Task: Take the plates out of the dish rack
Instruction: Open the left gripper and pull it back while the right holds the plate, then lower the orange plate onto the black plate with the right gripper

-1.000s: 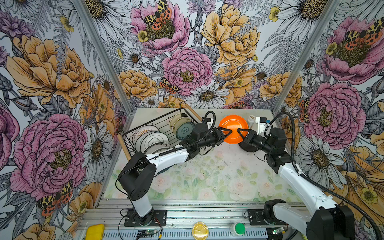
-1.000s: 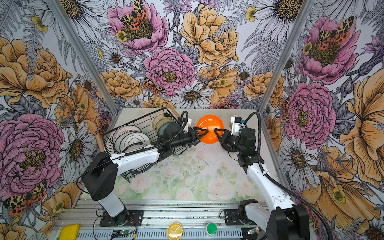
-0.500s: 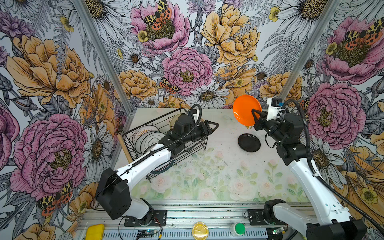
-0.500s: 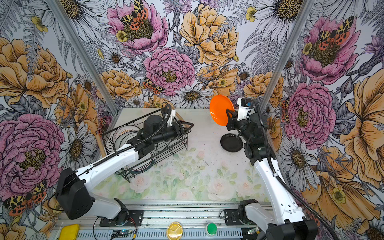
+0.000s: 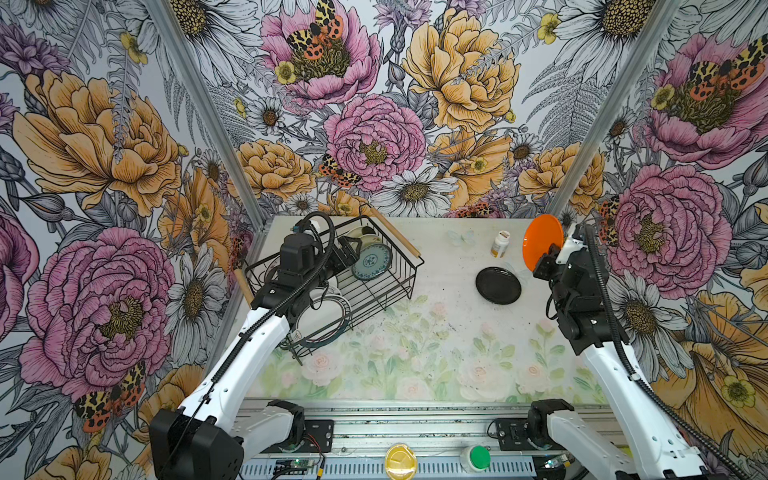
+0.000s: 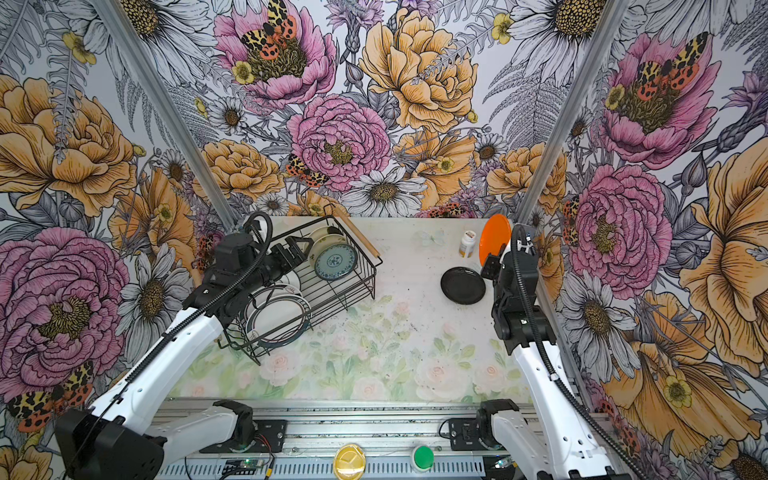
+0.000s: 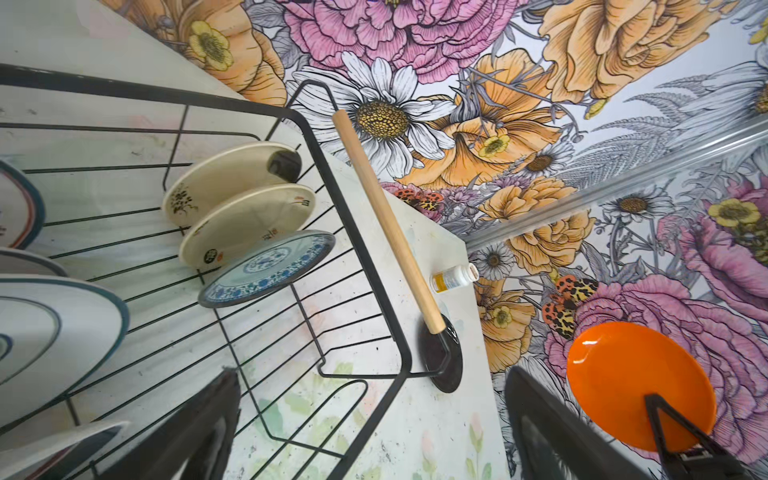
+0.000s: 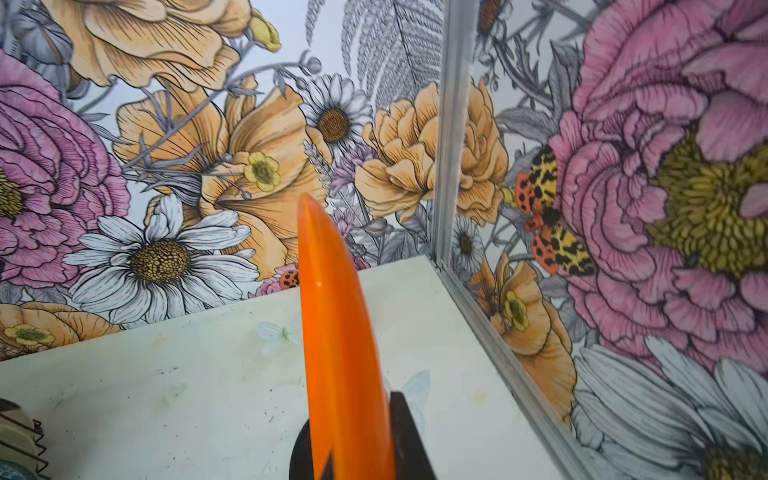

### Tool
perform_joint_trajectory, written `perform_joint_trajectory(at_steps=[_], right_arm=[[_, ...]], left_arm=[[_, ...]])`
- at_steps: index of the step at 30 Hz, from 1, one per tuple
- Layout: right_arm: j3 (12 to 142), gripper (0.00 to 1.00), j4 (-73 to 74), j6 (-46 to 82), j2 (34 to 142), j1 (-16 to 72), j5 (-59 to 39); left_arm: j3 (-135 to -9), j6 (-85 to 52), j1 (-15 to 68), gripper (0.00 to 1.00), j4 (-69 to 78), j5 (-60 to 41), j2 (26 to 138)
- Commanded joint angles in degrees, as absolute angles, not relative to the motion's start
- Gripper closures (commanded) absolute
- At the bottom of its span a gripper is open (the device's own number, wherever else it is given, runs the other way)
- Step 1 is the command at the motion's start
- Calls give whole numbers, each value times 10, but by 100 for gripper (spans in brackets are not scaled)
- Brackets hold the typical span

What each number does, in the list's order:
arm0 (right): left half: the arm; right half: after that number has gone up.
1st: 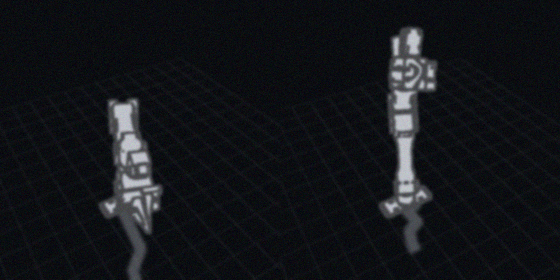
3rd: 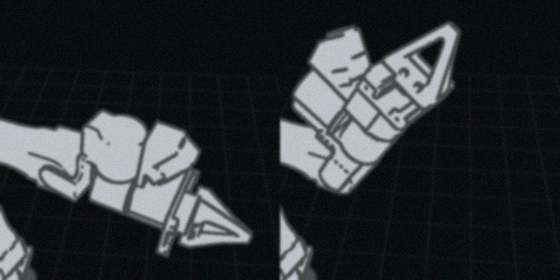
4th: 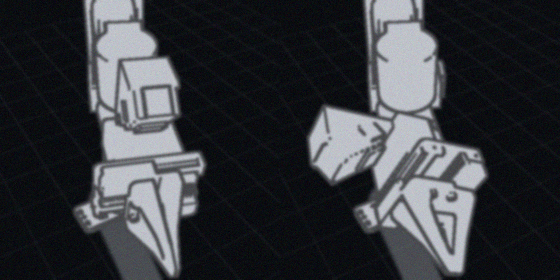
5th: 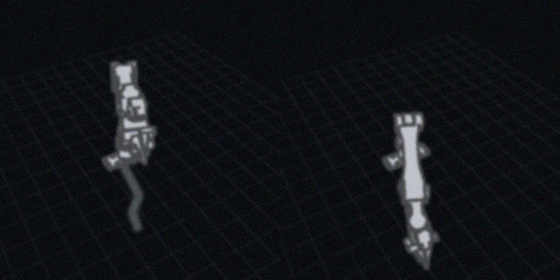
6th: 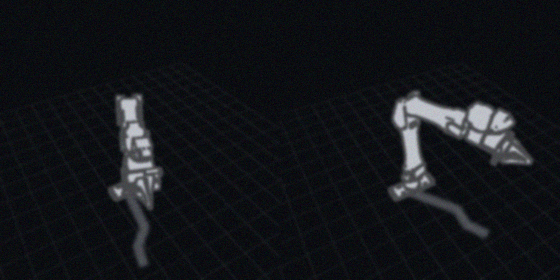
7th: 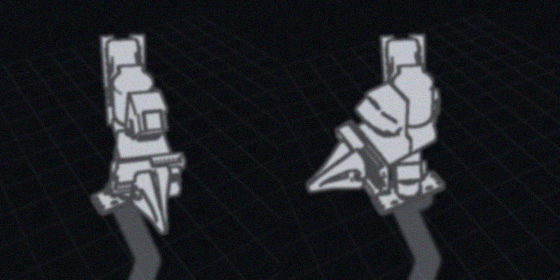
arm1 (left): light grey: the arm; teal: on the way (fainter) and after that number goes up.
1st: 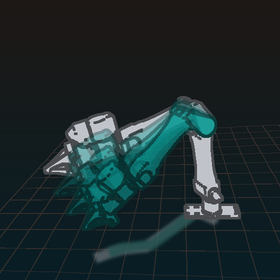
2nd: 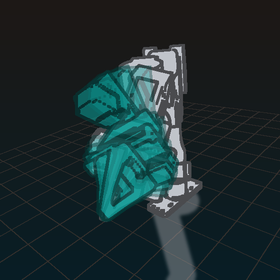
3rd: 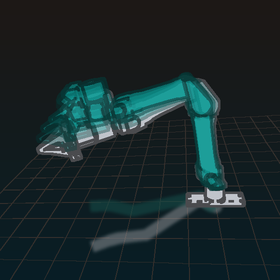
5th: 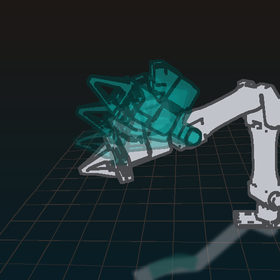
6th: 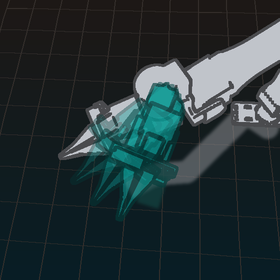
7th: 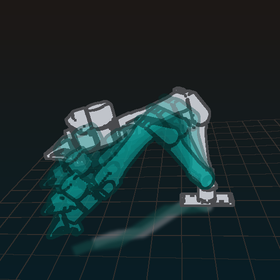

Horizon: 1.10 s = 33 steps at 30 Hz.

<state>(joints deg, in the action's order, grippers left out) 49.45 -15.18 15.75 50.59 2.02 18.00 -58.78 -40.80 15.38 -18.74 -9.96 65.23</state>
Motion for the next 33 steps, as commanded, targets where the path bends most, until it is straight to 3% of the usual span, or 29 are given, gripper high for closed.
perform_joint_trajectory(at_steps=[1,7,17,33], right_arm=[[452,100,-212,265,488,-6,191],[362,100,-214,385,500,-70,55],[312,100,-149,476,567,-162,-164],[299,100,54,547,732,-190,-248]], left_arm=[[-563,-375,141,1,-153,-88,645],[-525,-355,148,1,-101,-36,644],[-535,-344,139,1,-104,-107,666],[-590,-376,163,1,-162,-107,639]])
